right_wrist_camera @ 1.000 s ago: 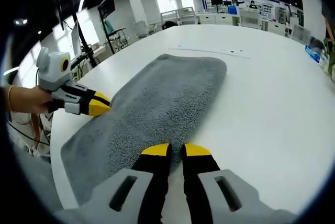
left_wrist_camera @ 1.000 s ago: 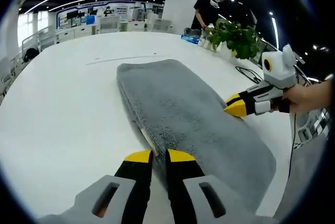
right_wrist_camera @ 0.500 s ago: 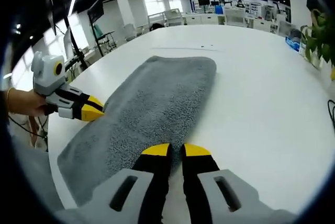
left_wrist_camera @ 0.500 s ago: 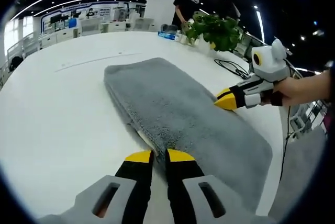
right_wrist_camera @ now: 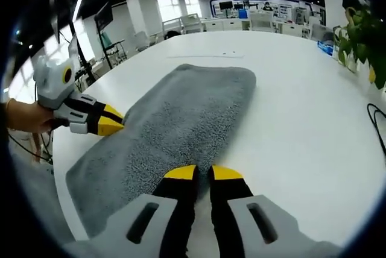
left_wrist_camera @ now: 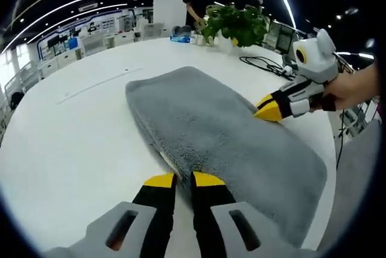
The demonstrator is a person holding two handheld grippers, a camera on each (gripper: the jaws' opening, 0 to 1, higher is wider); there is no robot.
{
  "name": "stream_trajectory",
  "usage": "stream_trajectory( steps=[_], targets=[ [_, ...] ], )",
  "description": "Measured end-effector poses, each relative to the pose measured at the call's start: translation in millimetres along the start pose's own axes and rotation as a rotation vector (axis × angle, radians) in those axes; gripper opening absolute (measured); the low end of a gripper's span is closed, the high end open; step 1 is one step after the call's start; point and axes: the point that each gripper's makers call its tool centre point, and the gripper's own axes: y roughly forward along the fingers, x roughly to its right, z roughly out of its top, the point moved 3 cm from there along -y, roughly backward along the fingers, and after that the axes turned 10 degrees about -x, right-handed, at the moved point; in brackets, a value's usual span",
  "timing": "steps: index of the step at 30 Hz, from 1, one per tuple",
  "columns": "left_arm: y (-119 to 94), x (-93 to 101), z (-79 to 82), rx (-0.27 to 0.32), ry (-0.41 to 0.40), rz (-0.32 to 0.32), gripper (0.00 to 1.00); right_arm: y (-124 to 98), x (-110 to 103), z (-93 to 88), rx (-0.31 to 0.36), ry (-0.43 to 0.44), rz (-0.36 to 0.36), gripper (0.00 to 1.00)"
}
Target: Fold the towel on the table until its edges align and the towel forms a compact rectangular stack.
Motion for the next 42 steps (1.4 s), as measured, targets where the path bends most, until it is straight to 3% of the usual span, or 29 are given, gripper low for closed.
stream_trajectory(
  steps=[3, 7, 12, 17, 20, 24, 29, 36, 42],
  targets=[
    [-6, -2.3, 1.3, 0.006, -0.01, 0.002, 0.14, -5, 0, 3.1, -0.02, -0.062, -0.004, 0.09],
    [-22, -0.9, 10.2, 0.057, -0.038, -0.012, 0.2, -12, -1, 3.5, -0.03, -0.143, -0.001, 0.13],
    [-39, 14.0, 16.1, 0.089, 0.032, -0.047, 0.25, -27, -11, 0.9, -0.016, -0.217, 0.02, 0.19],
    [-54, 32.3, 6.7, 0.071, 0.188, -0.054, 0.27, -41, -22, -4.7, -0.013, -0.272, 0.037, 0.25],
    [-61, 39.9, 1.9, 0.068, 0.217, -0.07, 0.31, -46, -27, -9.5, -0.014, -0.296, 0.031, 0.28],
    [-68, 46.9, -7.4, 0.045, 0.273, -0.062, 0.44, -51, -35, -16.4, -0.012, -0.295, 0.045, 0.29],
    [-77, 60.6, -14.7, 0.045, 0.314, -0.076, 0.46, -60, -45, -24.6, -0.015, -0.321, 0.054, 0.3],
    [-84, 84.9, -32.3, 0.016, 0.437, -0.102, 0.49, -68, -63, -39.2, -0.037, -0.401, 0.071, 0.34],
    [-84, 96.5, -49.7, -0.01, 0.466, -0.122, 0.47, -72, -79, -51.6, -0.054, -0.467, 0.095, 0.35]
  ],
)
